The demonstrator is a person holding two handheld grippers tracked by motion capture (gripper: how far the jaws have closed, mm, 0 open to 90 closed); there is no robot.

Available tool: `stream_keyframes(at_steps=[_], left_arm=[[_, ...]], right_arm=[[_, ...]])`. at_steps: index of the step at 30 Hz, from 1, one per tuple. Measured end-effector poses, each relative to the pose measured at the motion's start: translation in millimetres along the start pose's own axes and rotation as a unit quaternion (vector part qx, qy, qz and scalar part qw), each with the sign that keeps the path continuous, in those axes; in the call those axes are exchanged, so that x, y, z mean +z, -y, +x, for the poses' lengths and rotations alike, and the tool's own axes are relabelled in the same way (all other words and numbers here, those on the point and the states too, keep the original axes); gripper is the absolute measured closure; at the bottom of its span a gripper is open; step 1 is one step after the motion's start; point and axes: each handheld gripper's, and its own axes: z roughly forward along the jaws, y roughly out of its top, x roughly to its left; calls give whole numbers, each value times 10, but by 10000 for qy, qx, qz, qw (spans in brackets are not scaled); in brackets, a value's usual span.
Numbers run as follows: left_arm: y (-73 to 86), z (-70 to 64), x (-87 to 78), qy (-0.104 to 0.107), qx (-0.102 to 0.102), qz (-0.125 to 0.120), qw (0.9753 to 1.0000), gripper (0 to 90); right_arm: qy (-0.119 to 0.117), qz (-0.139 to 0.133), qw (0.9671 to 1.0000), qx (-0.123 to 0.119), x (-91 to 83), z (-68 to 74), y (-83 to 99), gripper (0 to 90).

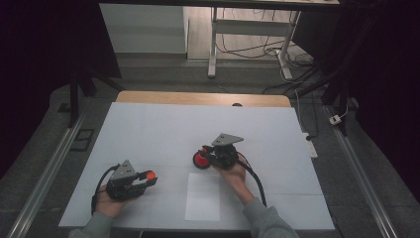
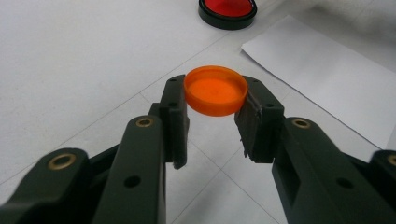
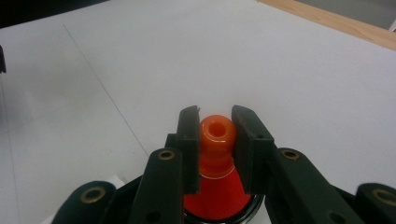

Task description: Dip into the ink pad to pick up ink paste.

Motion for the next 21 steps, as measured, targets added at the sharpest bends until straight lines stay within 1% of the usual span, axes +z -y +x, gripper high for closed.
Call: stream_keyframes(at_steps=[7, 13, 19, 21], left_arm=[[1, -2, 1, 1, -3, 4, 10000, 647], [3, 2, -2, -5, -17, -4, 10000, 647], [4, 4, 0, 5, -20, 3, 10000, 647], [5, 5, -2, 4, -21, 3, 10000, 647]], right_arm=[[23, 24, 10000, -40, 27, 15, 9, 723], [44, 110, 9999, -43, 52, 3, 36, 723], [46, 203, 9997, -125, 83, 15, 52, 723], [38, 282, 9995, -140, 111, 19, 73, 723]])
